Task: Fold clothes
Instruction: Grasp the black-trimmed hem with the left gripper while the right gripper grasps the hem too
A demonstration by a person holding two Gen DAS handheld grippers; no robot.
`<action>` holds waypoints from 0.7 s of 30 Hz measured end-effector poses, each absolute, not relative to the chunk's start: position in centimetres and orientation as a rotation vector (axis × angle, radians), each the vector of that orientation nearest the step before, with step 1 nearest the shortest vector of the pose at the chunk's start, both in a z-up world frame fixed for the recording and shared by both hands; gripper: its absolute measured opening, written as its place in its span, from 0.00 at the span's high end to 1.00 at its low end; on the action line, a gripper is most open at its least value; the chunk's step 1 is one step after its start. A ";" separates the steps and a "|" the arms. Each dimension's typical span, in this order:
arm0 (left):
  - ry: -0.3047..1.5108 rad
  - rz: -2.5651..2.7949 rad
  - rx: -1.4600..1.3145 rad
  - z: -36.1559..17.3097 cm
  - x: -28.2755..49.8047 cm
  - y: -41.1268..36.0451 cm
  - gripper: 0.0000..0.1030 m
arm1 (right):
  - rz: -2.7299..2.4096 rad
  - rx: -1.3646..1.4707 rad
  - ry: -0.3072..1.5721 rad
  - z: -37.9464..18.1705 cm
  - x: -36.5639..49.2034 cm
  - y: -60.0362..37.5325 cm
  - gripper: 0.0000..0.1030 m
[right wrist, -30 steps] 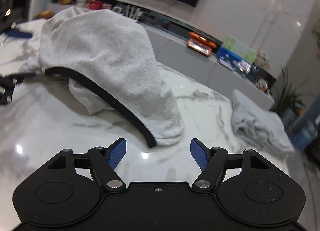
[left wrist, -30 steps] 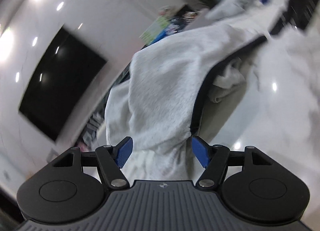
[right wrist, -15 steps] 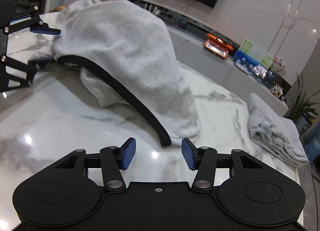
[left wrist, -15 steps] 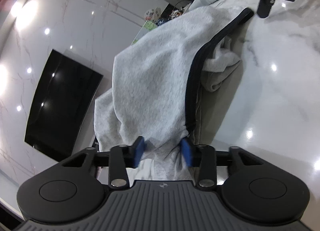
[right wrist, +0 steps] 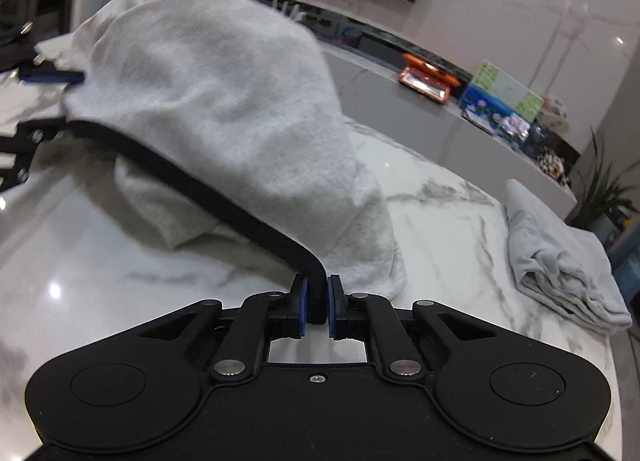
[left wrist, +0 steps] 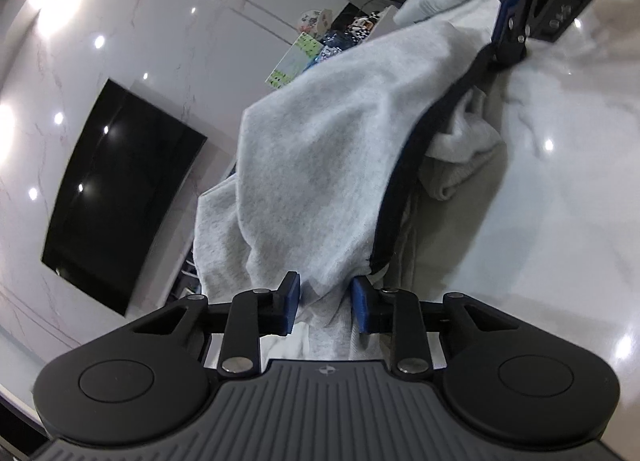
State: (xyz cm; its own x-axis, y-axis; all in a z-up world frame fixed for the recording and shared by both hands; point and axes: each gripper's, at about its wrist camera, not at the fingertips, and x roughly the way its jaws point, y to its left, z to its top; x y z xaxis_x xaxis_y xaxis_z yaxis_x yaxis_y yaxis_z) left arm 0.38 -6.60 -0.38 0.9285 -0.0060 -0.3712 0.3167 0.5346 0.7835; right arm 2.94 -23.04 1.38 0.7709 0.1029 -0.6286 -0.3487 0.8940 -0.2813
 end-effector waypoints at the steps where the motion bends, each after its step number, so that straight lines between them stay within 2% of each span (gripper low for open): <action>1: 0.349 -0.200 0.969 0.0 0.4 -6.4 0.79 | 0.238 -0.390 0.634 1.8 2.9 -23.2 0.94; 3: 0.355 -0.199 0.928 1.0 0.4 -6.0 0.86 | 0.217 -0.374 0.605 2.6 2.6 -23.4 0.95; 9: 0.339 -0.206 0.833 3.8 -1.1 -5.7 0.96 | 0.155 -0.318 0.472 6.2 0.7 -24.0 0.96; 15: 0.334 -0.184 0.812 6.6 -2.6 -5.4 0.97 | 0.109 -0.308 0.371 10.7 -1.9 -24.3 0.97; 21: 0.270 -0.115 0.738 13.5 -4.0 -5.2 0.97 | 0.094 -0.324 0.286 16.8 -4.2 -24.4 0.98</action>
